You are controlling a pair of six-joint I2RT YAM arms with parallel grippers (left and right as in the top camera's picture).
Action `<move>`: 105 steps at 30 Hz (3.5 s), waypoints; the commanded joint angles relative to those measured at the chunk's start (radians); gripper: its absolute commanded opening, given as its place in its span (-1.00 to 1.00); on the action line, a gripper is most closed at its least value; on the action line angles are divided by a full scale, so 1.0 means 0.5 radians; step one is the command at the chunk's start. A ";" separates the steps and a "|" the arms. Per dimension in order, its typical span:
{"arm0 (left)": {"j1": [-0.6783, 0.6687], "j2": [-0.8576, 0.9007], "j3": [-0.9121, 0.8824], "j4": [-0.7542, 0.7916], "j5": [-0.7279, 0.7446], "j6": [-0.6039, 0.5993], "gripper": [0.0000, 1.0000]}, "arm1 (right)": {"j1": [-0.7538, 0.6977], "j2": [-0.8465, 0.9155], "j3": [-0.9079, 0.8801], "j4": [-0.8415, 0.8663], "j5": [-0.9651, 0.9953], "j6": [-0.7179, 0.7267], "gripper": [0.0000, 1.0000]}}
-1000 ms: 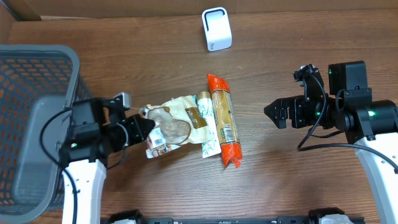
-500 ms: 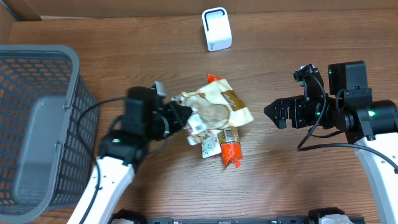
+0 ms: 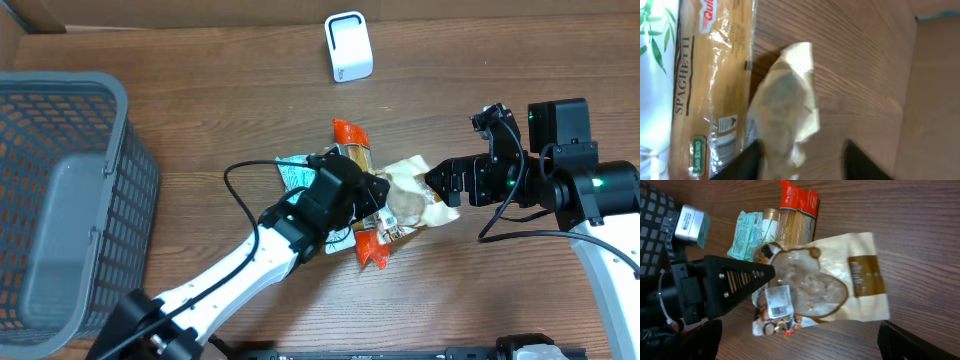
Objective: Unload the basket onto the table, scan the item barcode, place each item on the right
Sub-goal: 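Carry the bag right over the table toward the right gripper, then release the bag on the table right of the spaghetti pack, then lower the right gripper onto the PanTree bag and pinch its edge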
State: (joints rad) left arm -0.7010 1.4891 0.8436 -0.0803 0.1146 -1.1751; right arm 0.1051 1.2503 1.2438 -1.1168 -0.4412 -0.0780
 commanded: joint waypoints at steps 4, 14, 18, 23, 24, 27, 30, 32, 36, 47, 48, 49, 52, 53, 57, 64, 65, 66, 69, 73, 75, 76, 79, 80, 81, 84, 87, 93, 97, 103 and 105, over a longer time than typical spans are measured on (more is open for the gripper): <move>-0.009 -0.071 0.011 0.168 -0.085 0.217 0.80 | -0.002 -0.005 0.050 0.008 -0.016 0.038 1.00; 0.251 -0.394 0.501 -0.537 -0.088 0.952 1.00 | -0.083 0.017 0.050 -0.069 -0.008 0.750 1.00; 0.331 -0.389 0.864 -1.144 -0.117 1.274 1.00 | -0.178 0.049 0.003 -0.128 0.119 1.093 1.00; 0.348 -0.387 1.250 -1.690 -0.376 1.467 1.00 | -0.304 0.047 -0.219 0.018 -0.004 1.157 1.00; 0.352 -0.387 1.326 -1.770 -0.402 1.505 0.99 | -0.325 0.047 -0.278 0.060 -0.056 1.139 1.00; 0.356 -0.387 1.482 -1.905 -0.404 1.694 1.00 | -0.355 0.047 -0.449 0.195 -0.112 1.137 1.00; 0.357 -0.388 1.548 -2.033 -0.406 2.039 1.00 | -0.356 0.047 -0.634 0.343 -0.204 1.137 0.99; 0.359 -0.387 1.548 -2.108 -0.431 2.199 1.00 | -0.356 0.047 -0.745 0.429 -0.229 1.140 0.86; 0.359 -0.384 1.546 -2.227 -0.604 2.255 0.99 | -0.355 0.047 -0.945 0.613 -0.222 1.223 0.76; 0.358 -0.364 1.546 -2.254 -0.633 2.255 1.00 | -0.354 0.055 -1.444 1.250 -0.097 1.352 0.38; 0.358 -0.363 1.546 -2.254 -0.633 2.255 0.99 | -0.354 0.061 -1.457 1.283 -0.078 1.344 0.33; 0.358 -0.363 1.546 -2.255 -0.633 2.255 1.00 | -0.353 0.070 -1.465 1.314 -0.046 1.344 0.27; 0.358 -0.363 1.546 -2.254 -0.633 2.255 0.99 | -0.352 0.112 -1.466 1.422 -0.002 1.317 0.18; 0.358 -0.363 1.546 -2.254 -0.633 2.255 1.00 | -0.347 0.133 -1.466 1.470 0.000 1.306 0.17; 0.358 -0.363 1.546 -2.255 -0.633 2.255 1.00 | -0.298 0.261 -1.466 1.672 0.014 1.302 0.12; 0.358 -0.363 1.546 -2.255 -0.633 2.255 1.00 | -0.278 0.487 -1.466 1.823 0.014 1.281 -0.09; 0.358 -0.363 1.546 -2.254 -0.633 2.255 1.00 | -0.280 0.491 -1.466 1.843 0.014 1.236 -0.11; 0.358 -0.363 1.546 -2.255 -0.633 2.255 1.00 | -0.280 0.490 -1.466 1.862 0.014 1.186 -0.14; 0.358 -0.363 1.546 -2.255 -0.633 2.255 1.00 | -0.280 0.488 -1.447 1.965 0.013 1.041 -0.28; 0.358 -0.363 1.546 -2.255 -0.633 2.255 0.99 | -0.280 0.488 -1.395 2.116 0.014 0.793 -0.40; 0.358 -0.363 1.546 -2.254 -0.633 2.255 1.00 | -0.280 0.488 -1.357 2.168 0.014 0.665 -0.33; 0.358 -0.363 1.546 -2.255 -0.633 2.255 1.00 | -0.280 0.488 -1.337 2.193 0.014 0.599 -0.24; 0.358 -0.363 1.546 -2.254 -0.633 2.255 1.00 | -0.282 0.488 -1.274 2.195 0.055 0.542 0.06; 0.358 -0.363 1.546 -2.255 -0.633 2.255 1.00 | -0.289 0.488 -1.240 2.145 0.031 0.557 0.21; 0.358 -0.363 1.546 -2.255 -0.633 2.255 0.99 | -0.300 0.488 -1.198 2.072 -0.015 0.603 0.36; 0.358 -0.363 1.546 -2.254 -0.633 2.255 0.99 | -0.328 0.488 -1.051 1.727 -0.308 0.734 0.60; 0.358 -0.363 1.546 -2.255 -0.633 2.255 0.99 | -0.322 0.489 -1.021 1.438 -0.509 0.801 0.70; 0.358 -0.363 1.546 -2.254 -0.633 2.255 1.00 | -0.258 0.497 -1.102 1.183 -0.484 0.777 0.40; 0.358 -0.363 1.546 -2.254 -0.633 2.255 0.99 | -0.236 0.497 -1.154 1.230 -0.344 0.777 0.40; 0.358 -0.363 1.546 -2.255 -0.633 2.255 1.00 | -0.234 0.500 -1.253 1.345 -0.227 0.779 0.40; 0.358 -0.363 1.546 -2.254 -0.633 2.255 0.99 | -0.234 0.500 -1.295 1.434 -0.227 0.778 0.40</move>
State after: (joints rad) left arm -0.5274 1.3037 1.6005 -1.2083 -0.1921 -0.0696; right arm -0.0166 1.4971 0.6266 -0.4347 -0.5762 0.3145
